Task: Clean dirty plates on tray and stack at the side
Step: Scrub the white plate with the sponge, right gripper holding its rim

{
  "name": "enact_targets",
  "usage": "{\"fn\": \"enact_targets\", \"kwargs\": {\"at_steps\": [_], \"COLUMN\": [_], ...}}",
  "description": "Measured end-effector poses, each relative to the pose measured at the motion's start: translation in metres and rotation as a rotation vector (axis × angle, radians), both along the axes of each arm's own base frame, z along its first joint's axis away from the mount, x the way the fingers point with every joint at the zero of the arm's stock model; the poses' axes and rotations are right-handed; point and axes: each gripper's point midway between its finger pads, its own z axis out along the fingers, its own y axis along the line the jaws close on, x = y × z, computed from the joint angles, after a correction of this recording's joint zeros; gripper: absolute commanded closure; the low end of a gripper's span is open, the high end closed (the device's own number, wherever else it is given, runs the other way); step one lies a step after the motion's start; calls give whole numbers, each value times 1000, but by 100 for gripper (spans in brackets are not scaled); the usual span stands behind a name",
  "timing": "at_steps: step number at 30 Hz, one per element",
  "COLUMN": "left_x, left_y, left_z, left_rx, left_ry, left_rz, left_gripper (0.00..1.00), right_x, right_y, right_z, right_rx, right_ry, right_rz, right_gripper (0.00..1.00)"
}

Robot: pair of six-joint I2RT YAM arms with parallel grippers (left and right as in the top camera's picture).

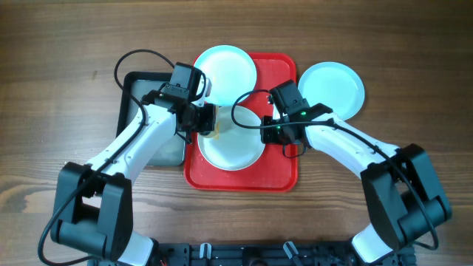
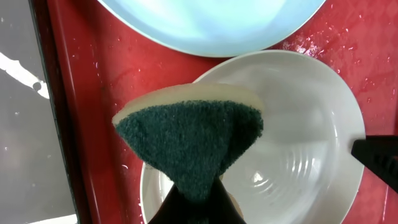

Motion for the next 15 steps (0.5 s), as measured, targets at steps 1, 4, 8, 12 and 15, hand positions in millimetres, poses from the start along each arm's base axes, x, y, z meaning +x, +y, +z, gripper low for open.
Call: {"fn": "enact_targets", "kwargs": {"at_steps": [1,4,8,12,15], "left_x": [-1,-6,-4,-1,-1], "left_y": [0,2,1,1,1], "left_z": [-2,-8,-9,-8,-12], "left_rx": [0,5,2,-2,-5], "left_ry": [1,15,4,-8,-16], "left_rz": [0,0,0,0,0], "left_gripper": [96,96,96,96,96], "right_x": [0,1,1,1,1], "right_y": [0,0,0,0,1], "right_z": [0,0,0,0,0], "right_rx": [0,1,1,1,3], "right_ry": [-1,-3,-3,-3,-4], "right_rz": [-1,-1,-1,-1,-1], "right_gripper": [96,96,96,96,96]}}
